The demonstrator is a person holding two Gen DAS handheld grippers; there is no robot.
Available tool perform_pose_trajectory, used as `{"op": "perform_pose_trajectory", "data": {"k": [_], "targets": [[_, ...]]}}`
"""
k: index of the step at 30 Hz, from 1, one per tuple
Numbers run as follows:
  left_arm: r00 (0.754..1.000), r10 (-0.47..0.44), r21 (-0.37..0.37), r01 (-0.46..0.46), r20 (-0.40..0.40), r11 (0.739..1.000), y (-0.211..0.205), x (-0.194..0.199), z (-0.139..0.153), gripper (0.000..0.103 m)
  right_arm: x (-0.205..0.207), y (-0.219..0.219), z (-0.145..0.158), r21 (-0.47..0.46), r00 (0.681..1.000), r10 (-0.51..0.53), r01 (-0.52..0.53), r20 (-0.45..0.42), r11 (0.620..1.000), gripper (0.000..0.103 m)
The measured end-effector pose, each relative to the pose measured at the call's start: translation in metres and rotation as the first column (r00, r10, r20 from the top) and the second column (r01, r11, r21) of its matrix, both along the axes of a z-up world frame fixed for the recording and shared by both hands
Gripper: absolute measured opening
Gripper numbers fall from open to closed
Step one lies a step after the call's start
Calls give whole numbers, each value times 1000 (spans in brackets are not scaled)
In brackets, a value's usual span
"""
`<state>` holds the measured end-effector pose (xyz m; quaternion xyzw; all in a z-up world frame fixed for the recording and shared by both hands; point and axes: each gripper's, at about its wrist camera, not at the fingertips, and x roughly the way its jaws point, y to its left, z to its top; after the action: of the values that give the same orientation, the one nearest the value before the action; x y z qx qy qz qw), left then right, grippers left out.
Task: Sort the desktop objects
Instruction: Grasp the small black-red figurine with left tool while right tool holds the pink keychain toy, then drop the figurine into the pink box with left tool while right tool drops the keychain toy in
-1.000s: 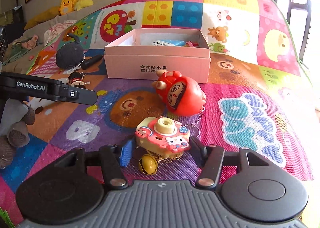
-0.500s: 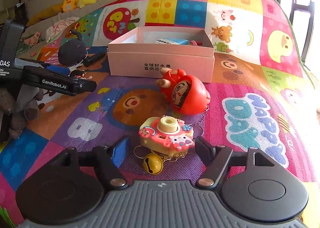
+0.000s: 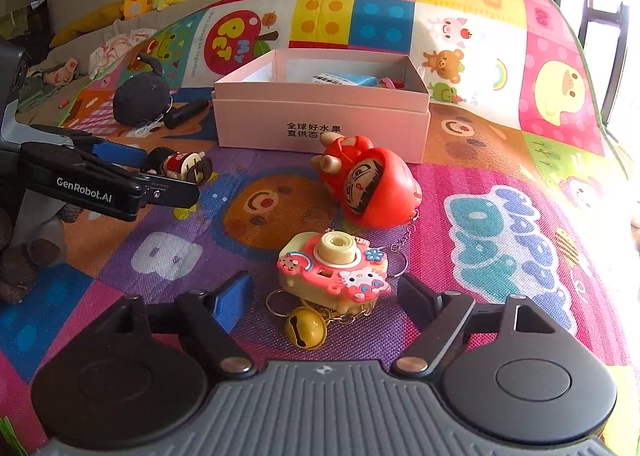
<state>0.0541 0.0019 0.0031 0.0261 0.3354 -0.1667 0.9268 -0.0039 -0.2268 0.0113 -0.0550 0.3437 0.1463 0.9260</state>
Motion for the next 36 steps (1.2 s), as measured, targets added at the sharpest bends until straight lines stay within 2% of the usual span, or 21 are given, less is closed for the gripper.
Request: {"op": "perform_pose_trajectory", "data": {"k": [3, 5, 6, 8, 10, 13, 15, 16, 20, 22, 25, 28, 30, 32, 36], "targets": [[999, 34, -24, -35, -12, 999, -3, 4, 1, 102, 0, 1, 0, -5, 1000, -1, 1, 2, 1000, 81], [997, 70, -2, -70, -14, 998, -7, 6, 1, 89, 0, 1, 0, -7, 1000, -2, 2, 4, 1000, 81], [996, 90, 12, -89, -18, 996, -9, 8, 1, 79, 0, 2, 0, -9, 1000, -3, 3, 4, 1000, 81], [992, 122, 35, -122, 0, 992, -13, 8, 1, 77, -1, 3, 0, -16, 1000, -5, 5, 7, 1000, 81], [991, 132, 42, -132, 9, 990, -14, 7, 1, 71, 0, 3, 1, -17, 1000, -6, 6, 6, 1000, 81], [992, 126, 56, -127, 24, 990, -15, 4, 1, 71, 5, 2, 2, 11, 1000, -26, 26, -5, 1000, 75], [993, 113, 62, -114, 29, 991, -16, -1, 1, 71, 8, 4, 3, 1, 1000, -25, 25, -2, 1000, 61], [994, 107, 63, -109, 29, 992, -16, -3, 1, 71, 9, 4, 5, -4, 1000, -19, 19, -7, 1000, 58], [996, 80, 64, -81, 28, 995, -13, -15, 6, 70, 12, 4, 12, -26, 1000, 5, -5, -19, 1000, 58], [996, 77, 39, -78, 40, 996, -10, -19, 16, 70, 11, 3, 26, -46, 999, 26, -25, 23, 999, 58], [991, 71, -7, -71, 109, 997, -7, -20, 47, 70, 12, -7, 78, -9, 987, 34, -33, 159, 999, 58], [971, 61, -34, -54, 230, 998, -11, -15, 86, 70, 16, -18, 131, 42, 948, -8, -5, 317, 999, 58], [953, 51, -41, -40, 299, 998, -20, -7, 106, 70, 20, -23, 155, 58, 916, -42, 20, 399, 998, 58], [943, 47, -40, -36, 330, 999, -28, 6, 115, 70, 26, -28, 168, 81, 900, -73, 42, 429, 996, 58], [954, 72, -64, -55, 292, 996, -41, 49, 107, 70, 39, -34, 171, 99, 906, -95, 59, 413, 993, 58]]}}
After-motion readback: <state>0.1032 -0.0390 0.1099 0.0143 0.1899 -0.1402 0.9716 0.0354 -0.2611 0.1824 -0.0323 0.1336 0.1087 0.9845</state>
